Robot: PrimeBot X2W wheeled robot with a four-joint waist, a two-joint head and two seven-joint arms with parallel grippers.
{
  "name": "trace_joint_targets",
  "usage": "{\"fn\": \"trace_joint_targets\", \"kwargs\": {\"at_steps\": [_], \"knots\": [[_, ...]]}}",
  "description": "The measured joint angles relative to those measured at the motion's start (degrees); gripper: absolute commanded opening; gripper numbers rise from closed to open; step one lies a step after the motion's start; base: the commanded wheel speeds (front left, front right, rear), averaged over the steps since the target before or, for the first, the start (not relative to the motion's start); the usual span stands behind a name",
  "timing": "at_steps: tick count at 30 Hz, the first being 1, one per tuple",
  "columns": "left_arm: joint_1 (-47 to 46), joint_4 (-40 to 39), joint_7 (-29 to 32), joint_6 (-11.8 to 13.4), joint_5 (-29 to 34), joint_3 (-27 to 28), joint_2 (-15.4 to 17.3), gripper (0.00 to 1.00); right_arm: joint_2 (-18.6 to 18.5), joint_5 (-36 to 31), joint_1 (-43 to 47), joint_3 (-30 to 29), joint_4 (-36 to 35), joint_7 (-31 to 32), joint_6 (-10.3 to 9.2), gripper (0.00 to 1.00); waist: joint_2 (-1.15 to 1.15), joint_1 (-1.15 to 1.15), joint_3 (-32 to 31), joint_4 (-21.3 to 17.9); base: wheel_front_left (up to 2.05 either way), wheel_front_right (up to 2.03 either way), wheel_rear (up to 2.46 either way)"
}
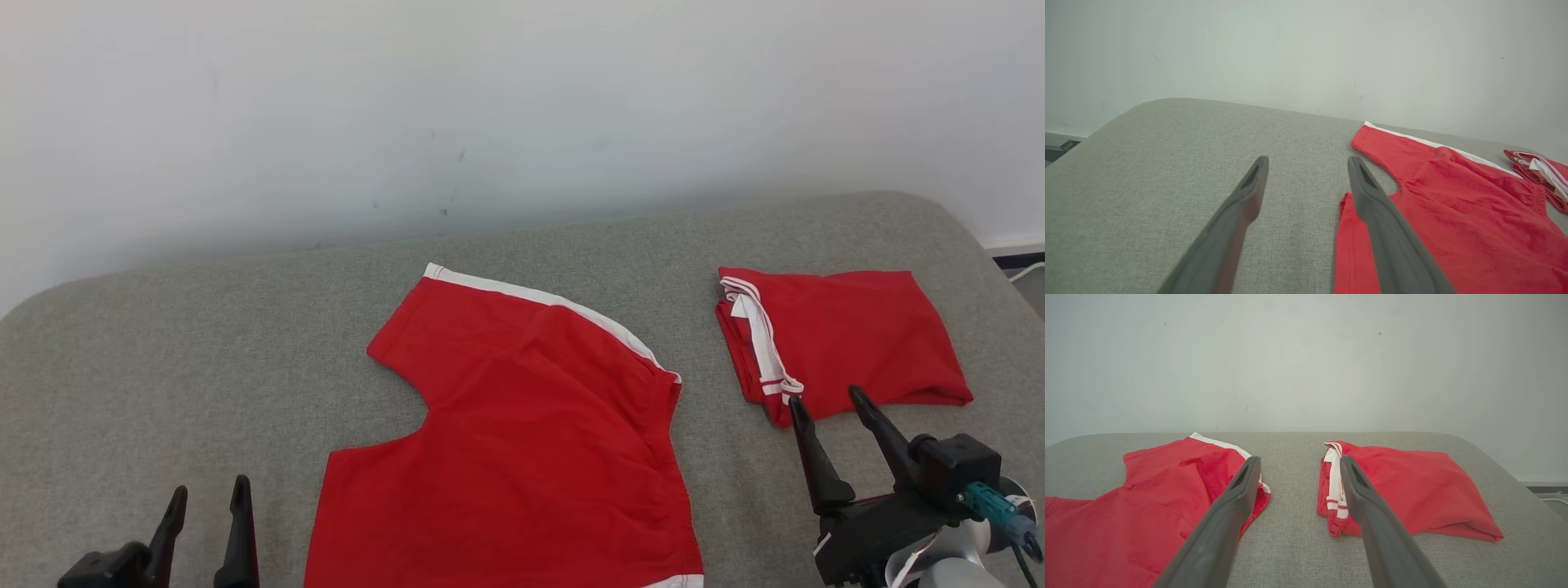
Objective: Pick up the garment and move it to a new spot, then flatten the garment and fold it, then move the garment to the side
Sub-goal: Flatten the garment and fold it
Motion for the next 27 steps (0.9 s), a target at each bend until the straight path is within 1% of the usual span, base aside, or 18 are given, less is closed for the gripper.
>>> {"fn": "trace_joint_targets", "kwargs": {"at_steps": [4,11,21,27], "knots": [[0.0,-0.4,0.0,0.0,2.4,0.0,-0.4,1.0,0.4,-1.1,0.2,-0.5,0.0,0.0,0.0,1.0,0.0,0.0,0.0,0.0,0.0,0.0,0.0],[0.4,-0.5,0.0,0.0,4.8,0.2,-0.8,1.0,1.3,-2.7,1.0,-1.5,0.0,0.0,0.0,1.0,0.0,0.0,0.0,0.1,0.0,0.0,0.0],[0.8,-0.5,0.0,0.0,5.3,1.1,-1.5,1.0,2.3,-3.8,1.2,-2.8,0.1,0.0,0.09,1.0,0.0,0.0,0.0,0.4,0.0,0.0,0.0],[0.9,-0.6,0.0,0.0,5.6,1.4,-1.8,1.0,2.8,-4.7,1.9,-3.6,0.1,0.0,0.58,1.0,0.0,0.0,0.0,0.6,0.0,0.0,0.0]]}}
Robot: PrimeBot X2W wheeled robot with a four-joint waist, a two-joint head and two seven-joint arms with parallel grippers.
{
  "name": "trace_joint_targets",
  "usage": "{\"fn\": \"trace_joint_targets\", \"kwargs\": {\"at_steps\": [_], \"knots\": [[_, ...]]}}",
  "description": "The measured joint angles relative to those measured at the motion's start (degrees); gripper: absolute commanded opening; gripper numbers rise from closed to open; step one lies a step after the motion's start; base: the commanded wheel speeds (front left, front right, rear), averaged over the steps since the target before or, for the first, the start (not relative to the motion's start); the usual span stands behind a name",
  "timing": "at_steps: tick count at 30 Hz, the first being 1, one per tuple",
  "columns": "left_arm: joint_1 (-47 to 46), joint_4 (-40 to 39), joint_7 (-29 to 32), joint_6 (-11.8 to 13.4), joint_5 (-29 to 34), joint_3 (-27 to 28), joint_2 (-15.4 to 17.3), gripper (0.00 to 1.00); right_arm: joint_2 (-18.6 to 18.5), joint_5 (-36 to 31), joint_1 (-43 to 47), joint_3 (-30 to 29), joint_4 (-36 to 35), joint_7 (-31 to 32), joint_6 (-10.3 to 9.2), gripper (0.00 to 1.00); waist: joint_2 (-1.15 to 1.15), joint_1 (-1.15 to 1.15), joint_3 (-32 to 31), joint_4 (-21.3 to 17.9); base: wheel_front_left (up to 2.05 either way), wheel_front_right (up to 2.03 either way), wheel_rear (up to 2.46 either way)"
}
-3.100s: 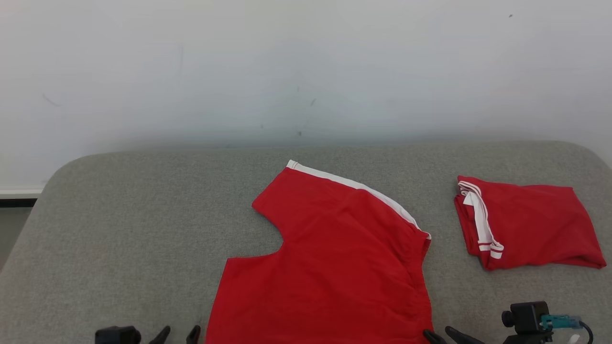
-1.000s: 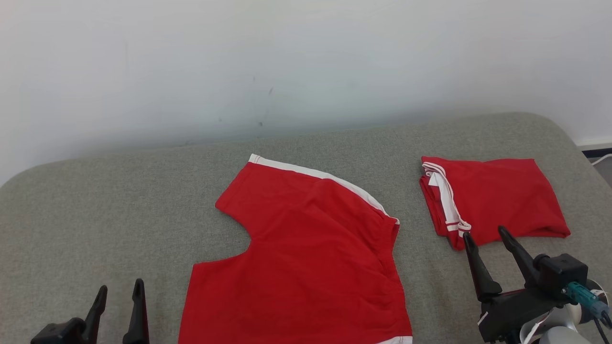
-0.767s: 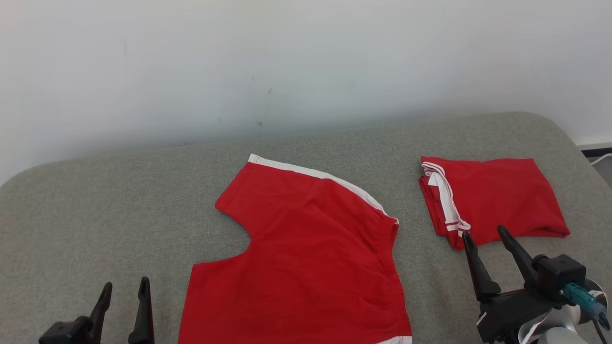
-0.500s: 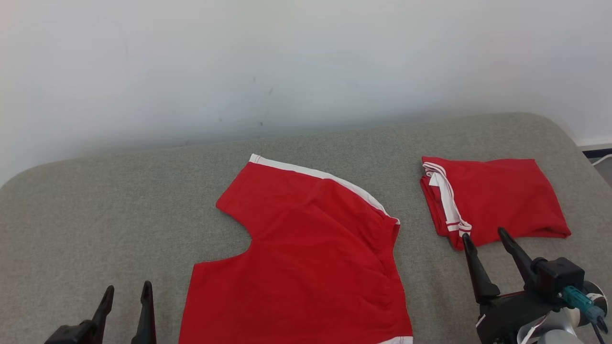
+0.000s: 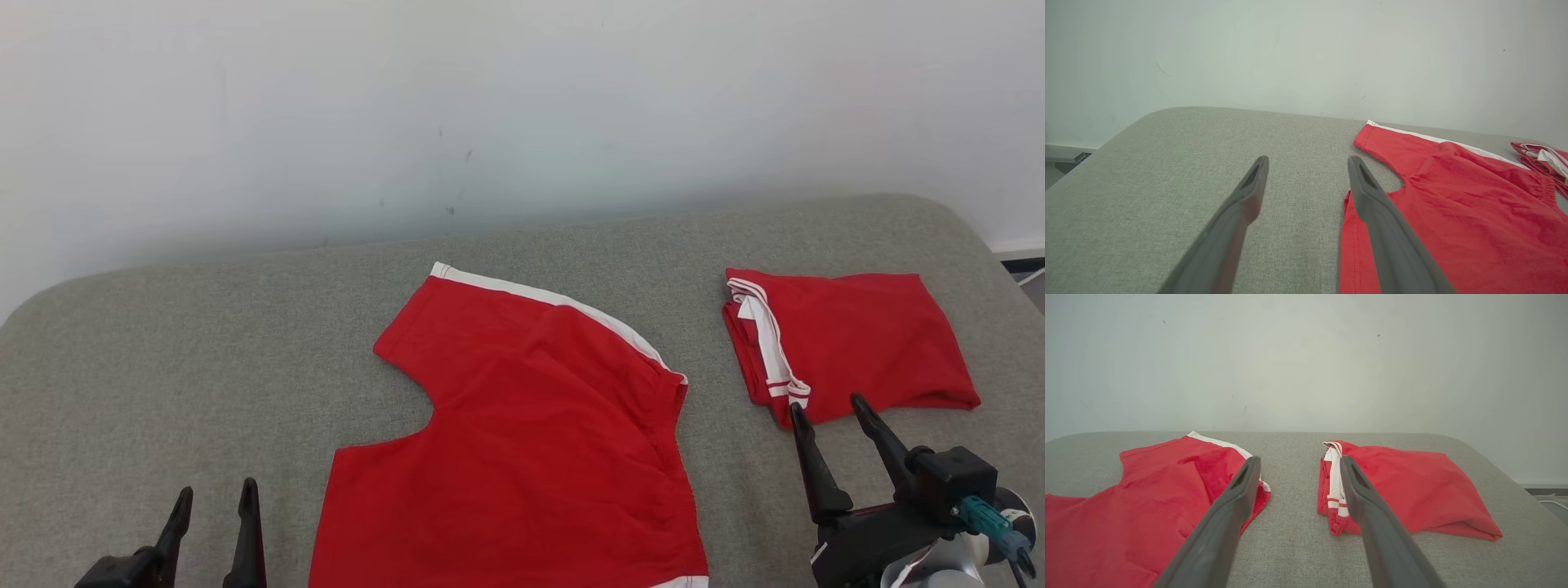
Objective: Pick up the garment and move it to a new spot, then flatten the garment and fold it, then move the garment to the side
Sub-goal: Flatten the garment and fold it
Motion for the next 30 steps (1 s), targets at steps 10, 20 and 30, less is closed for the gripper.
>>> {"fn": "trace_joint_targets", "kwargs": {"at_steps": [10,20,30], "knots": [[-0.1,0.0,0.0,-0.2,0.7,-0.1,-0.3,1.0,0.8,-1.0,1.4,-1.9,-0.1,0.0,0.54,1.0,0.0,0.0,0.1,1.3,0.0,0.0,0.0],[-1.2,0.7,0.0,-1.4,1.3,-1.4,-0.3,1.0,1.6,-1.8,3.0,-2.9,-0.1,0.0,1.59,1.0,0.0,0.0,0.1,4.1,0.0,0.0,0.0],[-0.9,3.7,2.9,-5.9,1.7,-6.3,0.5,1.0,1.3,-2.1,4.0,-1.0,0.3,0.0,4.6,1.0,0.0,0.0,0.0,5.7,0.0,0.0,0.0]]}}
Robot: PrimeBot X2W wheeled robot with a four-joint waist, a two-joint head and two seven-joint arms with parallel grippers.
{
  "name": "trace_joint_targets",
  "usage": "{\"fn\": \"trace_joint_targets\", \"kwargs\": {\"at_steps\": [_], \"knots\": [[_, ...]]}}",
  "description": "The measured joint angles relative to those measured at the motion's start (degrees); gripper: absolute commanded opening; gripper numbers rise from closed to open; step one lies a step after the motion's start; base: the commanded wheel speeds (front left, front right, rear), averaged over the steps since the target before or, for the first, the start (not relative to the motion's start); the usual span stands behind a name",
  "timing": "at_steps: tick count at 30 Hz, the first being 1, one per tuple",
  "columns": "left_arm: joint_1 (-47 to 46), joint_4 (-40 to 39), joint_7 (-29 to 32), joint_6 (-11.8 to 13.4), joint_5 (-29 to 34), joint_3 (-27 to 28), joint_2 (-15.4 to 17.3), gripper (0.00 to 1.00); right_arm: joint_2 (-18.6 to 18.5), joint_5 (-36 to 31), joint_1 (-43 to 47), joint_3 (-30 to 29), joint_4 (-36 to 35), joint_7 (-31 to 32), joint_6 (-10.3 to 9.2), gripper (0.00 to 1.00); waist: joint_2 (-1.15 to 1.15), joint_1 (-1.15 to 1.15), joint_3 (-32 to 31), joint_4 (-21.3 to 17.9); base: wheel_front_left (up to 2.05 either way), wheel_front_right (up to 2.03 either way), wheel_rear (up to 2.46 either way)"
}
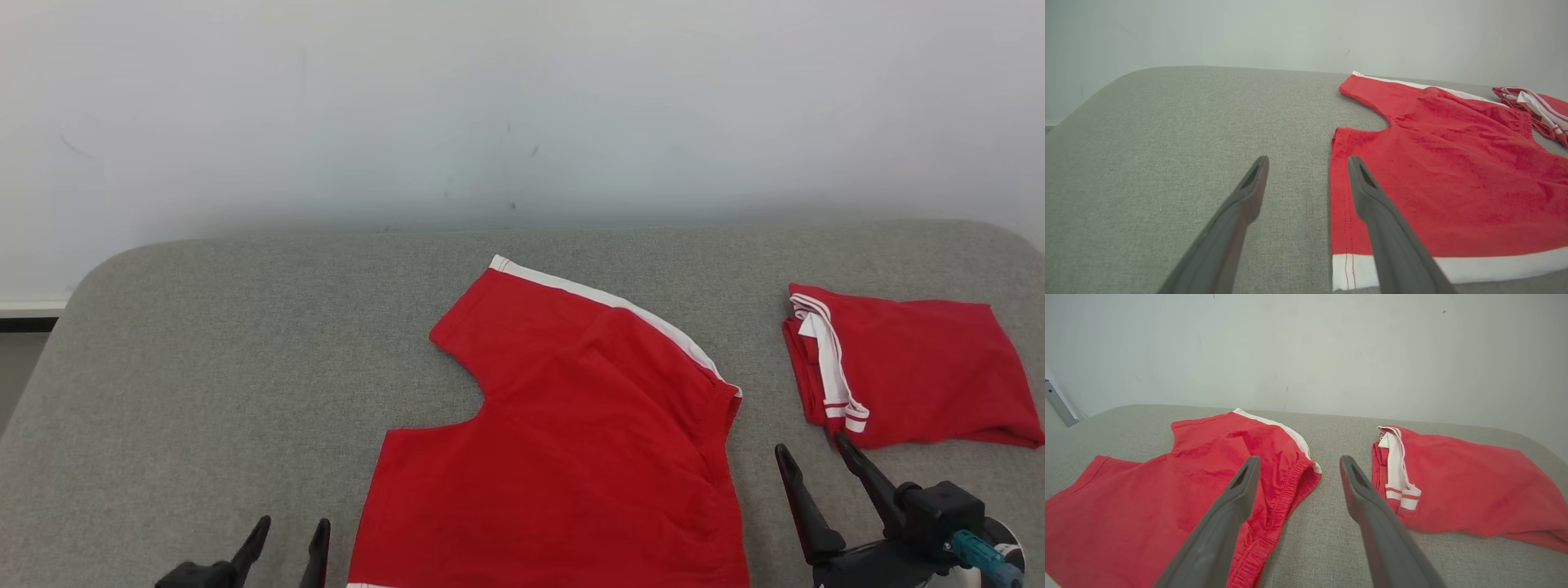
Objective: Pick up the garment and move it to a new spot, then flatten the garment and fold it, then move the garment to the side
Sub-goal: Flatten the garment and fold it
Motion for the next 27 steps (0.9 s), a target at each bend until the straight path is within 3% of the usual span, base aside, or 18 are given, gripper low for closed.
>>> {"fn": "trace_joint_targets", "kwargs": {"at_steps": [8,16,27], "knots": [[1.4,1.4,3.8,-3.8,1.5,-4.6,0.4,1.0,-0.8,-0.2,1.4,1.3,-0.4,0.3,1.54,1.0,0.0,0.0,0.4,0.2,0.0,0.0,0.0],[1.7,1.9,5.6,-4.3,1.4,-4.9,0.3,1.0,-1.9,3.1,6.7,2.2,-1.4,4.4,4.49,1.0,0.0,0.0,1.4,0.5,0.0,0.0,0.0],[1.1,3.4,7.9,-4.9,0.9,-5.1,0.3,1.0,-1.5,7.0,8.8,4.7,-3.5,10.5,6.06,1.0,0.0,0.0,2.1,0.9,0.0,0.0,0.0]]}}
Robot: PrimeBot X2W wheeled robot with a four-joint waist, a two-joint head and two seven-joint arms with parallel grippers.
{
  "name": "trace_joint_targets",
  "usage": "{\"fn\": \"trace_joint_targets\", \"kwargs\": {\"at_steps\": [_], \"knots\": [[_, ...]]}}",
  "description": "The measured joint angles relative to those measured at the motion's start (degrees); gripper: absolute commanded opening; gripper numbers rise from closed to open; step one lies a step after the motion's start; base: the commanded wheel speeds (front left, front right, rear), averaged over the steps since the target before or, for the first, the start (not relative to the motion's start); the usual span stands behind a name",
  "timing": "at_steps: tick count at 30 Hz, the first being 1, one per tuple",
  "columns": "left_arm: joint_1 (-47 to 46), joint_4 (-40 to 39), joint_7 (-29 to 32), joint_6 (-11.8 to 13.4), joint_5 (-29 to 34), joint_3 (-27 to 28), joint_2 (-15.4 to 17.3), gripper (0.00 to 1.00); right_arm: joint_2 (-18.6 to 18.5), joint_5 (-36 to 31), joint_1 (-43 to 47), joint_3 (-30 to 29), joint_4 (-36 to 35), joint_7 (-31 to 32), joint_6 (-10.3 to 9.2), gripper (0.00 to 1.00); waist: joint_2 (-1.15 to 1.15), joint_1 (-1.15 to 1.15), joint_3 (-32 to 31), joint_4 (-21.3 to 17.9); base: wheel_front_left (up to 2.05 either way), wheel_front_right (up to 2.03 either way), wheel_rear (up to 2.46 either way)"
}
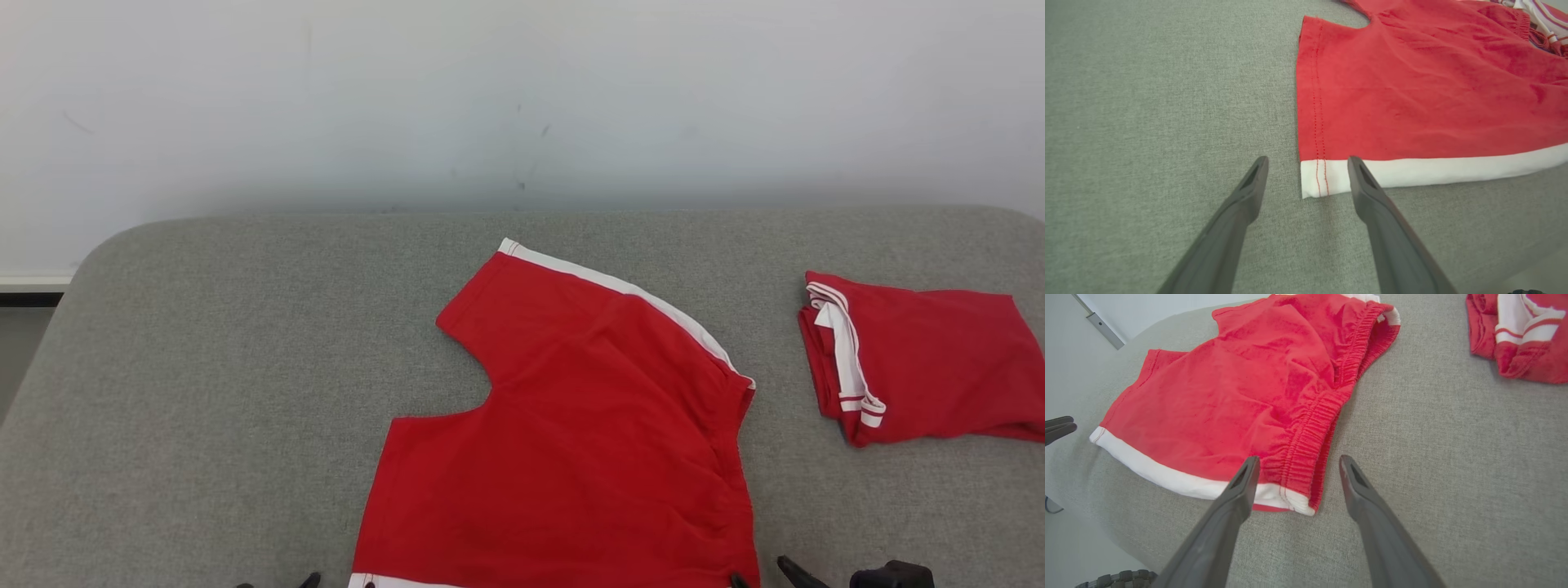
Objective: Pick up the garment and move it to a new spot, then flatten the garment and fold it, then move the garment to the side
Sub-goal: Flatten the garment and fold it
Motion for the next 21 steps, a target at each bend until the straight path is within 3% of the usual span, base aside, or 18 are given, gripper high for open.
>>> {"fn": "trace_joint_targets", "kwargs": {"at_steps": [21], "knots": [[-5.2,6.8,4.4,-2.5,-2.6,-3.1,-1.7,1.0,-0.6,-1.7,-2.2,4.0,1.3,9.2,-0.16,1.0,0.0,0.0,1.0,0.7,0.0,0.0,0.0]]}}
